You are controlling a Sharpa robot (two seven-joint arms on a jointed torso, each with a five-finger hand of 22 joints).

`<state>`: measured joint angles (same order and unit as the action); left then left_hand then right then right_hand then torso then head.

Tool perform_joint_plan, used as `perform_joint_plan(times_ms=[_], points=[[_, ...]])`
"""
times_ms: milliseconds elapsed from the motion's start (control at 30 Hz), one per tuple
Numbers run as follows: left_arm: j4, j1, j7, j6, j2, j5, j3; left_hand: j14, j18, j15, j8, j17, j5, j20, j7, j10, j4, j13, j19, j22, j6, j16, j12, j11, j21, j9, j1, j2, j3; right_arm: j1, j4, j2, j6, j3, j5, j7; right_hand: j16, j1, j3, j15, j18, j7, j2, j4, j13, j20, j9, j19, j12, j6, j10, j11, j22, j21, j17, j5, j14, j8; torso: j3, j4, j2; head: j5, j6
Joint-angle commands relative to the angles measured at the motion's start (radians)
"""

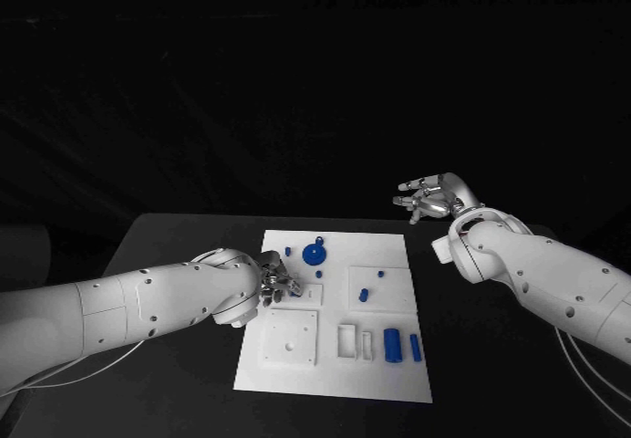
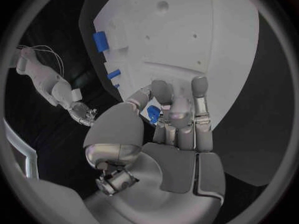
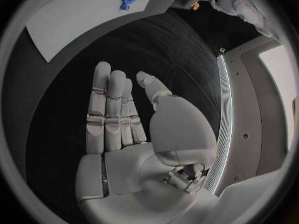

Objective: Assemble the parts on the task board

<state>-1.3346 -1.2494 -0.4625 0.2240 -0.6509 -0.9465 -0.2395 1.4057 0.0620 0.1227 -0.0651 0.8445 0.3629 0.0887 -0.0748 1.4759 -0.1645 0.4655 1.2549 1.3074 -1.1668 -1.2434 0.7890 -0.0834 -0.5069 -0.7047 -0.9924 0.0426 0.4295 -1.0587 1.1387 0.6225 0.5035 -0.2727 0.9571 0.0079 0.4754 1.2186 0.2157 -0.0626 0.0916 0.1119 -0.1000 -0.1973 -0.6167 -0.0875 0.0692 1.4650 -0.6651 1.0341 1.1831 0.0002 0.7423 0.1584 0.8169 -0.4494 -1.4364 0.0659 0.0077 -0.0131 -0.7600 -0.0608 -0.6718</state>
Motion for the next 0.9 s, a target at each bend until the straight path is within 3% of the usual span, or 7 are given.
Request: perform_joint_plan(times_ms=[33, 533, 767, 900], points=[[0.0, 0.003, -0.01, -0.026, 0.004, -0.009, -0.002, 0.007, 0.017, 0.001, -0.004, 0.002, -0.003, -0.008, 0.144, 0.036, -0.004, 0.001, 0.001, 0.018, -0.242, -0.005, 0.006, -0.02, 0.003, -0.515, -0.003, 0.012, 0.003, 0.0, 0.0, -0.001, -0.015, 0.0, 0.0, 0.005, -0.003, -0.012, 0.006, 0.002, 0.005, 0.004, 0.0, -0.003, 0.002, 0.008, -0.002, 0.026, -0.007, -0.007, -0.006, 0.0, -0.001, 0.006, 0.001, -0.006, -0.004, -0.003, -0.0001, -0.0007, 0.0, 0.0, 0.0], [0.001, 0.003, -0.009, -0.05, 0.003, -0.012, -0.002, 0.013, 0.026, 0.001, -0.006, 0.021, -0.004, -0.019, 0.147, 0.036, -0.007, 0.003, 0.001, 0.018, -0.251, -0.019, 0.027, -0.021, -0.005, -0.542, 0.012, 0.02, 0.001, 0.001, -0.005, -0.004, -0.019, 0.0, 0.0, 0.003, -0.003, -0.012, 0.006, 0.002, 0.005, 0.004, 0.0, -0.003, 0.002, 0.008, -0.002, 0.026, -0.007, -0.007, -0.006, 0.0, -0.001, 0.006, 0.001, -0.006, -0.004, -0.003, -0.0014, -0.0019, 0.0, -0.001, 0.0], [-0.002, 0.002, -0.008, -0.053, 0.003, -0.012, -0.002, 0.015, 0.037, 0.002, -0.024, 0.027, -0.054, -0.031, 0.152, 0.035, 0.014, -0.005, 0.001, 0.018, -0.259, -0.024, 0.041, -0.023, -0.009, -0.565, 0.01, 0.03, -0.016, 0.003, -0.01, -0.007, -0.021, 0.0, 0.0, 0.003, -0.004, -0.014, 0.009, 0.002, 0.005, 0.004, -0.001, -0.002, 0.003, 0.009, -0.001, 0.025, -0.008, -0.008, -0.007, 0.001, -0.005, 0.01, 0.002, -0.008, -0.004, -0.003, -0.0005, -0.0016, 0.0, -0.003, -0.001], [-0.002, 0.002, -0.009, -0.053, 0.004, -0.012, -0.002, 0.016, 0.041, 0.002, -0.031, 0.027, -0.058, -0.035, 0.153, 0.035, 0.019, -0.013, 0.001, 0.018, -0.257, -0.024, 0.045, -0.024, -0.011, -0.573, 0.005, 0.032, -0.022, 0.003, -0.011, -0.009, -0.022, 0.0, 0.0, 0.003, -0.004, -0.014, 0.01, 0.002, 0.005, 0.004, -0.001, -0.003, 0.003, 0.009, -0.001, 0.025, -0.008, -0.008, -0.008, 0.001, -0.006, 0.01, 0.002, -0.013, -0.004, -0.003, -0.0004, -0.0009, 0.0, -0.004, -0.001]])
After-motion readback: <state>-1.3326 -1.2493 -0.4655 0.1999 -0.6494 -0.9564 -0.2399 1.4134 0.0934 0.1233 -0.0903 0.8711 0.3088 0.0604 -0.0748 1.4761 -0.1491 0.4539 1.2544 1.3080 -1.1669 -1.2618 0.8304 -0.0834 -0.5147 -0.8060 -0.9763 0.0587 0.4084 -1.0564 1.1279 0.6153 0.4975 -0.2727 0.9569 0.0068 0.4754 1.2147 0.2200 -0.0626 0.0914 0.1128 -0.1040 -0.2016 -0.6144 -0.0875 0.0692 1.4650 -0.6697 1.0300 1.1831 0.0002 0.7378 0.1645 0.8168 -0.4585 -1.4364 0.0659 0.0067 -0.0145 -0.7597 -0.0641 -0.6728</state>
